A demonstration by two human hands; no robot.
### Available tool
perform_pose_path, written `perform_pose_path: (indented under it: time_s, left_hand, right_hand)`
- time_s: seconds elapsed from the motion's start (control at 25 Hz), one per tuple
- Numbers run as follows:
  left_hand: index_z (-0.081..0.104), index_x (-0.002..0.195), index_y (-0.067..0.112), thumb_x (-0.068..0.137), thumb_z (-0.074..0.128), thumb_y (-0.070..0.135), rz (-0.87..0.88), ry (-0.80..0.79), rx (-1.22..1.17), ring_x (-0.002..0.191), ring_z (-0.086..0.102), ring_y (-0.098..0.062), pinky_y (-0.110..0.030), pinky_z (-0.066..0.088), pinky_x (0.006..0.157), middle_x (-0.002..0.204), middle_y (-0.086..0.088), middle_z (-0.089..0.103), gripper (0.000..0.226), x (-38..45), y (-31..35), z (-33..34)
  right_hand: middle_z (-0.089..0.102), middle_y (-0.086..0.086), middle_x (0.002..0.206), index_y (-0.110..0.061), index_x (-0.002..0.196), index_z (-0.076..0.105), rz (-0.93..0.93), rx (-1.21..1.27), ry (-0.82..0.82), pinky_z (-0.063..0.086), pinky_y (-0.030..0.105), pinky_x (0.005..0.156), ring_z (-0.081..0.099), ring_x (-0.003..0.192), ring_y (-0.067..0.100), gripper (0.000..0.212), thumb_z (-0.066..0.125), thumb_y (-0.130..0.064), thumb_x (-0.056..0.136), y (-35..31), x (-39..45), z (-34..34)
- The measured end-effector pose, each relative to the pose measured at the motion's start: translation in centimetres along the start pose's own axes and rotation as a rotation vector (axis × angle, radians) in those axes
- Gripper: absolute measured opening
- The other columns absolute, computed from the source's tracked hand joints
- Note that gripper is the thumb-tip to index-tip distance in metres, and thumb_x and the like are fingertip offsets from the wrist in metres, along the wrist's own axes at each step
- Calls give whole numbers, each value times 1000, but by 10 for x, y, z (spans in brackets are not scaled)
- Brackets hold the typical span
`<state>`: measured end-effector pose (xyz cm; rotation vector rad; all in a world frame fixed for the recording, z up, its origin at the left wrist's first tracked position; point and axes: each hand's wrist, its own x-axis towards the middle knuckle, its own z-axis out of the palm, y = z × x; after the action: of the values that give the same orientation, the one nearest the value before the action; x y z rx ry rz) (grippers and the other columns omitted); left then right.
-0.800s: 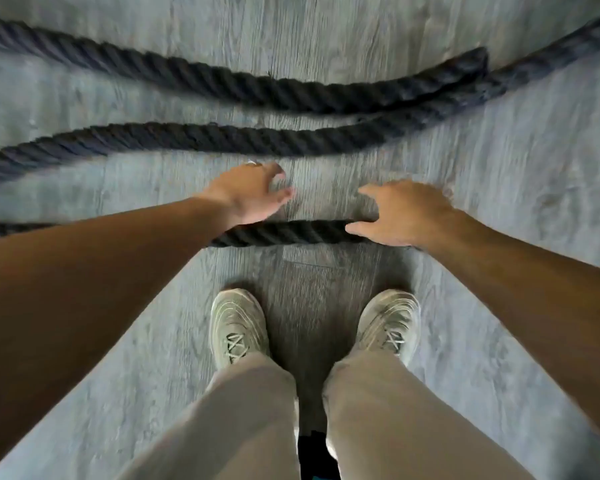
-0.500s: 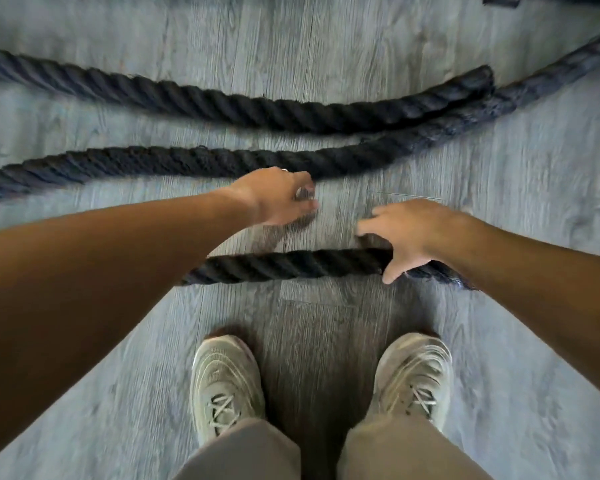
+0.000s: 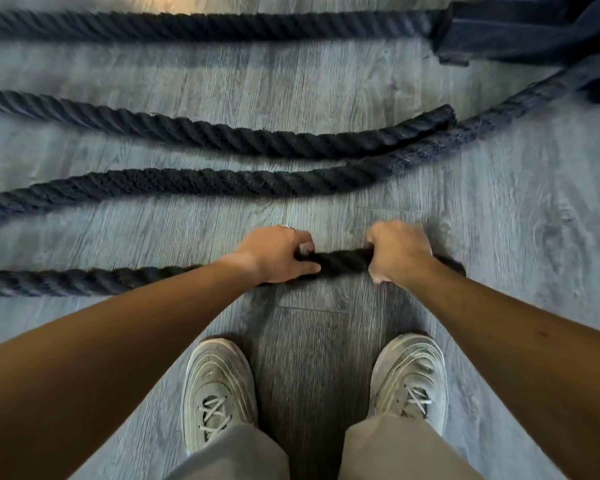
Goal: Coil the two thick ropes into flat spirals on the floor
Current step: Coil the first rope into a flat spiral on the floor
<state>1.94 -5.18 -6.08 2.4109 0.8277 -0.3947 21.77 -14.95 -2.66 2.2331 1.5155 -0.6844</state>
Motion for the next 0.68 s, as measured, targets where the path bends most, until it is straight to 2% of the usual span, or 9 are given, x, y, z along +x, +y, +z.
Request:
perform_pose_path:
  time_s: [0.12, 0.24, 0.28, 0.32, 0.4, 0.44, 0.52, 0.6, 0.68]
  left_hand:
    - [65, 105, 39, 85, 48, 78, -100, 238, -2, 85, 67, -11, -28, 49, 61, 95, 15, 72, 47, -12, 2, 15]
    - [64, 104, 38, 89, 41, 77, -142, 355, 30, 80, 66, -11, -28, 51, 58, 96, 15, 69, 48, -20, 6, 31]
    - [63, 106, 37, 90, 40, 76, -129, 364, 70, 81, 67, -12, -29, 51, 57, 98, 14, 68, 48, -21, 9, 33]
    - [63, 107, 37, 91, 39, 75, -126, 369, 96, 82, 67, -13, -30, 52, 58, 99, 13, 67, 48, -22, 12, 33]
    - [63, 107, 36, 89, 43, 75, -139, 353, 110, 82, 68, -14, -32, 53, 61, 98, 13, 68, 48, -21, 14, 29]
    - [65, 106, 37, 88, 46, 75, -134, 310, 95, 83, 68, -13, -33, 55, 65, 98, 15, 69, 46, -23, 14, 26]
    - [70, 105, 38, 86, 56, 69, -109, 153, -67, 86, 69, -7, -34, 57, 78, 95, 18, 74, 39, -31, 9, 22]
    - [74, 105, 38, 92, 66, 48, -131, 11, -422, 90, 69, -1, -35, 56, 90, 94, 18, 76, 19, -43, 3, 21]
    - [71, 114, 36, 94, 70, 25, -139, -25, -645, 91, 70, -1, -36, 55, 93, 93, 14, 77, 23, -50, 3, 28]
  right_hand:
    - [50, -1, 70, -14, 90, 57, 135, 331, 293, 40, 29, 57, 58, 74, 26, 22, 70, -7, 75, 6, -9, 17]
    - [54, -5, 62, -15, 72, 54, 439, 949, 383, 37, 27, 50, 52, 59, 19, 13, 66, -15, 74, 5, -11, 27]
    - [54, -5, 58, -15, 68, 53, 577, 1116, 366, 40, 26, 51, 51, 55, 17, 20, 69, -24, 75, -3, -11, 32]
    - [56, -3, 63, -14, 77, 57, 699, 1254, 296, 44, 28, 53, 51, 55, 16, 28, 74, -35, 76, -13, -12, 36]
    - [59, 6, 90, -10, 116, 44, 853, 1469, 119, 55, 34, 64, 59, 69, 18, 74, 85, -50, 68, -37, -11, 45]
    - [60, 9, 100, -10, 124, 32, 879, 1523, 89, 59, 35, 70, 63, 78, 22, 90, 88, -49, 65, -45, -9, 47]
    - [62, 11, 112, -11, 124, 27, 826, 1500, 123, 57, 32, 68, 65, 83, 23, 88, 89, -37, 67, -48, -5, 50]
    - [57, 11, 127, -12, 130, 32, 673, 1280, 184, 53, 31, 72, 62, 93, 25, 78, 83, -30, 74, -45, -6, 49]
    - [42, 8, 151, -19, 152, 29, 479, 1086, 190, 51, 31, 87, 55, 122, 28, 88, 78, -28, 80, -39, -7, 51]
